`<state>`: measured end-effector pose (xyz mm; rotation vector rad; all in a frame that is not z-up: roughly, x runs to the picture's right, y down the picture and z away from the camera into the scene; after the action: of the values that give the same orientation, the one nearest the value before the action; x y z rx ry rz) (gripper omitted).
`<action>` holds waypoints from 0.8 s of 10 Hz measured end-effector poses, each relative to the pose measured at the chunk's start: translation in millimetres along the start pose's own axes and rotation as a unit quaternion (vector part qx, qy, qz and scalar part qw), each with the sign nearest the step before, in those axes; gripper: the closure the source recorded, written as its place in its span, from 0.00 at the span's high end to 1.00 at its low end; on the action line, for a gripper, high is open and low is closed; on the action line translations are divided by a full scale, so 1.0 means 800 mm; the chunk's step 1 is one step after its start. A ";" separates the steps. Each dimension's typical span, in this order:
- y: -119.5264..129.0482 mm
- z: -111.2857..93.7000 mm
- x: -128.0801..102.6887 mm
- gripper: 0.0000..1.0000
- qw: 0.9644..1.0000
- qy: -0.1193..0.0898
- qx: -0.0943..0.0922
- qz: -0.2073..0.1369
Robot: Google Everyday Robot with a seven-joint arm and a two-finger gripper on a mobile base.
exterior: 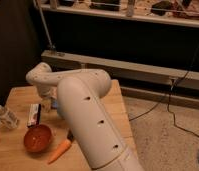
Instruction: Place the white sponge in the ceramic bowl
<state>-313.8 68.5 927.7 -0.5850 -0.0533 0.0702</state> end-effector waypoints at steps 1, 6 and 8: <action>-0.003 0.002 0.005 0.65 1.000 0.008 0.004 0.009; -0.003 0.015 0.021 0.48 0.999 0.015 -0.008 0.050; -0.002 0.017 0.019 0.28 0.998 0.005 -0.019 0.058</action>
<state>-299.4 76.1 940.6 -0.6254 -0.0101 0.1801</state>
